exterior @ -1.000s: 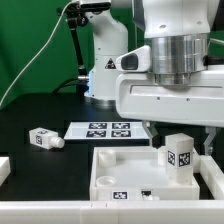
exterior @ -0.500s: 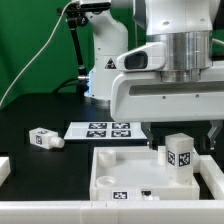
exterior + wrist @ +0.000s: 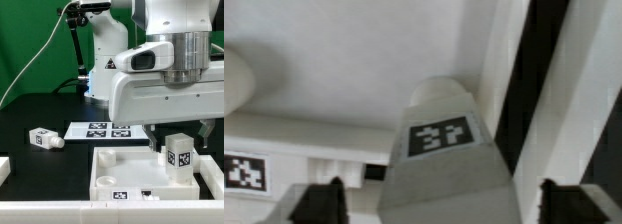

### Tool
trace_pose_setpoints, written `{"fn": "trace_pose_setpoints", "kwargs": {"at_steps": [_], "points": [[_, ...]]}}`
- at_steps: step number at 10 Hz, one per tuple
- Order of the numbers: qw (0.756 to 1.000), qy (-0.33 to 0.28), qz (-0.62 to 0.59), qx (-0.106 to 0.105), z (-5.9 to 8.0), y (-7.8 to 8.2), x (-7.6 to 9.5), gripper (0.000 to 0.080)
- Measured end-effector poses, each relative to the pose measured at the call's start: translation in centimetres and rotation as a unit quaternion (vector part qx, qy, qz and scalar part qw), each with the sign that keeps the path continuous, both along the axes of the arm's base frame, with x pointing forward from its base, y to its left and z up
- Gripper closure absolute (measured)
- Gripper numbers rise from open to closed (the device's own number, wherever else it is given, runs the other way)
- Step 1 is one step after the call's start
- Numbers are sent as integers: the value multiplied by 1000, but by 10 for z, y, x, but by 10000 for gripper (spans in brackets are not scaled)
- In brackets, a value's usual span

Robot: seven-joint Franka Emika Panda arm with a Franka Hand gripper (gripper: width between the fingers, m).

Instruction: Assemble one leg

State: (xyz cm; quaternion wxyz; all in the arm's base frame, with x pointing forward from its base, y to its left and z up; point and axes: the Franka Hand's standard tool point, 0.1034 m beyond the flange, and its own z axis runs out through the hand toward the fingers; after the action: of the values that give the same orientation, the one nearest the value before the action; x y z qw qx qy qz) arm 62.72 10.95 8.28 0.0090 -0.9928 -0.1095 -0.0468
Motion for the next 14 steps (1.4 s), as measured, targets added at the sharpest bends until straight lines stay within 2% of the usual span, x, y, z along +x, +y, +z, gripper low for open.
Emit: {"fn": "trace_pose_setpoints", "kwargs": {"at_steps": [1, 2, 4, 7, 10, 12, 14], "points": [[1000, 0, -6, 1, 0, 0, 0, 417], [1000, 1, -18, 2, -1, 0, 0, 515], [999, 2, -33, 4, -1, 0, 0, 515], [983, 7, -181, 22, -2, 2, -1, 515], [934, 12, -354, 36, -3, 5, -2, 515], [868, 21, -493, 55, -3, 5, -3, 515], [811, 26, -581, 58, -4, 5, -2, 515]]}}
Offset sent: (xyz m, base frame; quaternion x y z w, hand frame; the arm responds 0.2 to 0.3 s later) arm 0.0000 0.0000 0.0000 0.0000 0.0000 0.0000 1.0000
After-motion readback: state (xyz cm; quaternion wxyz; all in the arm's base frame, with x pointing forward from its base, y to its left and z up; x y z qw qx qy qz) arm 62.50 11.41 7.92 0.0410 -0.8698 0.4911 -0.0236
